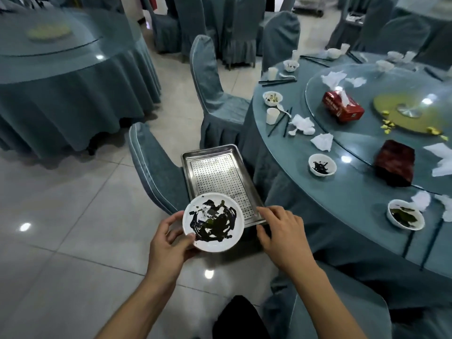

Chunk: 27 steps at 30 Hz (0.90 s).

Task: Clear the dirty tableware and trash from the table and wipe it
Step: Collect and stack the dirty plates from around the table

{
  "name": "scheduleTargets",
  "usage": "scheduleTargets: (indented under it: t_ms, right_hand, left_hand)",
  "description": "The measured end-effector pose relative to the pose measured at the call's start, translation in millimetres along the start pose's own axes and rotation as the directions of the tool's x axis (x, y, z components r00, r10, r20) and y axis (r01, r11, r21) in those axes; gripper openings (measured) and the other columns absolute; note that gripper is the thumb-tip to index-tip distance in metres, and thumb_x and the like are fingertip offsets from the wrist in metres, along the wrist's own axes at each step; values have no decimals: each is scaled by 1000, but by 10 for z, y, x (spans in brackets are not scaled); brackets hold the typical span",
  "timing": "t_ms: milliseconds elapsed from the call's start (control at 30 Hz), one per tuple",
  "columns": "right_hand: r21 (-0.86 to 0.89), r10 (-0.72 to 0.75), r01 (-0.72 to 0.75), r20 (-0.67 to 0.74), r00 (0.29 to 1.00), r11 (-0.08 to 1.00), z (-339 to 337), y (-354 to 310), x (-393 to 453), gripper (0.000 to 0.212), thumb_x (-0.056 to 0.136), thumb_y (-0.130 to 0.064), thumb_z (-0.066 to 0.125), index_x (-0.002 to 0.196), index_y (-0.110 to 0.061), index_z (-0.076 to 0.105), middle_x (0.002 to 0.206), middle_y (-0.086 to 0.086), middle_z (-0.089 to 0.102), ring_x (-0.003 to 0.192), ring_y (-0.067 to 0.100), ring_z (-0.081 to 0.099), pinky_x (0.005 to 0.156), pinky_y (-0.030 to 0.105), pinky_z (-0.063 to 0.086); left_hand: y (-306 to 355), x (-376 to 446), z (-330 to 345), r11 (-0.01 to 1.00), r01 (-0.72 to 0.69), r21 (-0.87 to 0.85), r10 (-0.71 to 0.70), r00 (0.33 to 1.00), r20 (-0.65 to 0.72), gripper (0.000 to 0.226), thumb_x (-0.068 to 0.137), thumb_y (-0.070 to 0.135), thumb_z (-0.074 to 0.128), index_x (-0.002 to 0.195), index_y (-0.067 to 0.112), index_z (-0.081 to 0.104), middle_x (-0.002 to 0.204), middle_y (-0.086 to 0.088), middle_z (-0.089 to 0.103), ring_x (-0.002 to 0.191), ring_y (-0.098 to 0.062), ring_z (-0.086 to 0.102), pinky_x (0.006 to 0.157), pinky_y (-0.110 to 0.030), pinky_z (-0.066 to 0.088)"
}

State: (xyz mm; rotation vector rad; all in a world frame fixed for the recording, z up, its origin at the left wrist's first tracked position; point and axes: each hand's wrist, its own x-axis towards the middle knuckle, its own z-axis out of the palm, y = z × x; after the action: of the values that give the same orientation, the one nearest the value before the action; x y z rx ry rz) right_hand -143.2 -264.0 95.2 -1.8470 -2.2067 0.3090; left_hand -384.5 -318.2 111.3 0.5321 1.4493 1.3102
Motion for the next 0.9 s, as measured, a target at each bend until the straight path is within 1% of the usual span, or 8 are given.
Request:
scheduleTargets:
  t_ms: [167, 333, 433, 533, 633, 733, 833, 900]
  right_hand:
    - [37, 32, -34, 56, 998, 999, 189, 187, 833, 40, 95, -38, 57, 135, -32, 54, 127, -5, 57, 115, 22, 56, 101, 43, 38]
    - [37, -9, 3, 166, 986, 999, 433, 580, 1812, 41, 96, -39, 56, 136, -34, 53, 126, -8, 57, 114, 21, 56, 100, 43, 39]
    - [20, -44, 41, 197, 979, 999, 501, 826, 2428, 41, 92, -35, 62, 133, -33, 56, 123, -6, 59, 110, 24, 57, 93, 45, 43]
    - [4, -84, 86, 240, 967, 996, 662, 991, 3041, 41, 89, -31, 69, 129, -30, 60, 118, -2, 63, 102, 28, 61, 86, 46, 47]
    - [-1, -129, 135, 278, 952, 991, 947, 1091, 3600, 41, 85, -27, 72, 125, -28, 63, 113, 1, 65, 96, 30, 63, 82, 45, 50]
    - [33, -158, 156, 322, 933, 987, 1328, 1151, 4100, 43, 87, -26, 69, 129, -29, 61, 119, 1, 62, 102, 29, 60, 88, 47, 46]
    - [40, -157, 153, 359, 920, 987, 1855, 1185, 4532, 46, 94, -31, 64, 138, -30, 53, 131, -2, 56, 116, 24, 56, 99, 46, 42]
    - [45, -160, 154, 379, 912, 987, 2283, 1213, 4762, 47, 96, -33, 59, 141, -31, 48, 136, -2, 53, 121, 21, 53, 103, 43, 40]
  left_hand:
    - [40, 804, 298, 999, 38, 31, -36, 999, -37, 50, 90, -15, 60, 120, 26, 63, 113, -11, 73, 102, -32, 72, 70, -41, 63]
    - [-50, 1714, 764, 994, 107, 3, -105, 985, -139, 51, 91, -18, 56, 124, 21, 59, 112, -7, 73, 91, -27, 72, 57, -32, 60]
    - [-154, 2245, 1075, 988, 153, -11, -151, 964, -217, 52, 91, -17, 58, 121, 26, 60, 111, -8, 75, 96, -28, 72, 63, -36, 61]
    - [-295, 2820, 1320, 978, 198, -60, -207, 937, -280, 54, 90, -17, 58, 122, 26, 60, 115, -10, 73, 101, -27, 71, 62, -34, 60]
    - [-502, 3423, 1456, 970, 225, -93, -243, 915, -322, 56, 91, -17, 57, 119, 32, 59, 121, -10, 70, 109, -30, 69, 66, -36, 61]
    - [-775, 4042, 1505, 962, 254, -98, -272, 889, -369, 59, 91, -16, 58, 116, 38, 58, 124, -7, 68, 111, -28, 67, 70, -36, 62]
    - [-1110, 4677, 1506, 963, 257, -82, -267, 867, -421, 58, 89, -18, 58, 118, 33, 56, 123, -5, 66, 112, -25, 65, 68, -32, 62]
    - [-1379, 5099, 1481, 964, 258, -65, -259, 852, -456, 57, 89, -18, 58, 122, 29, 54, 119, -1, 65, 107, -20, 65, 69, -34, 63]
